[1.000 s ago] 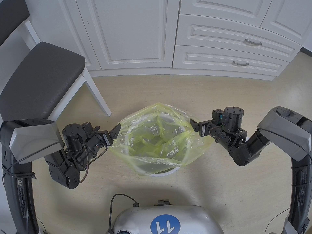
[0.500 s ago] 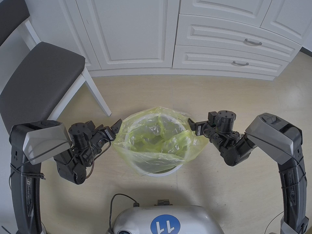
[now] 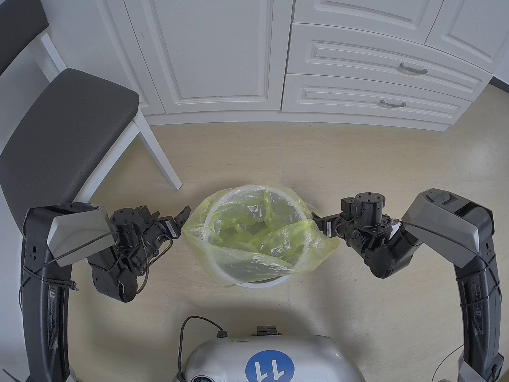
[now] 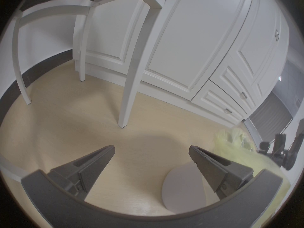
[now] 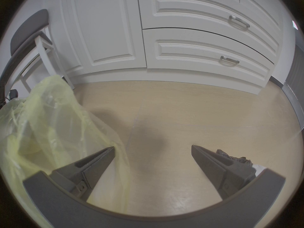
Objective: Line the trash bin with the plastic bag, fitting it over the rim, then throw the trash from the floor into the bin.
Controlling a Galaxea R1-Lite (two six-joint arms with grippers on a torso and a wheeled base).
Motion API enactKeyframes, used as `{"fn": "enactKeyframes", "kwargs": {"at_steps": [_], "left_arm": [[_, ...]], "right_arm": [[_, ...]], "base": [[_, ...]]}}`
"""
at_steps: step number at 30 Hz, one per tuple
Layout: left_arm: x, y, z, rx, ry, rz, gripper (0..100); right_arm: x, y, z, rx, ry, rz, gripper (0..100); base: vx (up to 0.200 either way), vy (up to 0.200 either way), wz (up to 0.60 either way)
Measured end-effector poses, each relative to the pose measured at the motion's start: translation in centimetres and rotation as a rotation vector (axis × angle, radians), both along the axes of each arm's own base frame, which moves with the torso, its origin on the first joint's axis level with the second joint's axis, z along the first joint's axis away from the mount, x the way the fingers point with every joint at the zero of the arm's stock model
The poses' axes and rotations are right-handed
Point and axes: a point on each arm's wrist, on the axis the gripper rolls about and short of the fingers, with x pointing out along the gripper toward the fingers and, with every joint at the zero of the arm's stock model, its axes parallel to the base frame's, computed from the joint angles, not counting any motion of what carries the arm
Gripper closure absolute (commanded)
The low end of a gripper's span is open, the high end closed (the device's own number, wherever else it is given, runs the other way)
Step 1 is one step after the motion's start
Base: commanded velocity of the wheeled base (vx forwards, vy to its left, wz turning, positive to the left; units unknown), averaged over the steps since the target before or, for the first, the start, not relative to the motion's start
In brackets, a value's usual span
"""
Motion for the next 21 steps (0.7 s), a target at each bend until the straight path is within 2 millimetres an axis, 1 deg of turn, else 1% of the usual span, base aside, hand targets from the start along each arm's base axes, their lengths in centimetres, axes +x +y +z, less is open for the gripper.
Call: {"fn": "enactKeyframes", "kwargs": {"at_steps": [4, 8, 9, 15, 21], "left_arm": [[-0.9, 0.5, 0.1, 0.034, 0.022, -0.036, 0], [-2.2, 0.8, 0.7, 0.044, 0.045, -0.104, 0], [-2.5, 0.8, 1.0, 0.046, 0.047, -0.121, 0], [-3.8, 1.3, 2.8, 0.063, 0.063, -0.159, 0], [-4.5, 1.9, 4.5, 0.068, 0.045, -0.156, 0]], "right_arm": [[-1.9, -0.1, 1.0, -0.041, 0.027, 0.032, 0], [-4.4, 0.0, 1.7, -0.102, 0.064, 0.098, 0], [-5.3, 0.1, 1.7, -0.132, 0.077, 0.127, 0], [-8.8, 0.3, 1.3, -0.31, 0.115, 0.262, 0], [-10.8, 0.2, 0.8, -0.382, 0.145, 0.348, 0]], "base": [[0.0, 0.0, 0.0], [0.0, 0.0, 0.0], [0.0, 0.0, 0.0], [0.0, 0.0, 0.0], [0.0, 0.0, 0.0]]}}
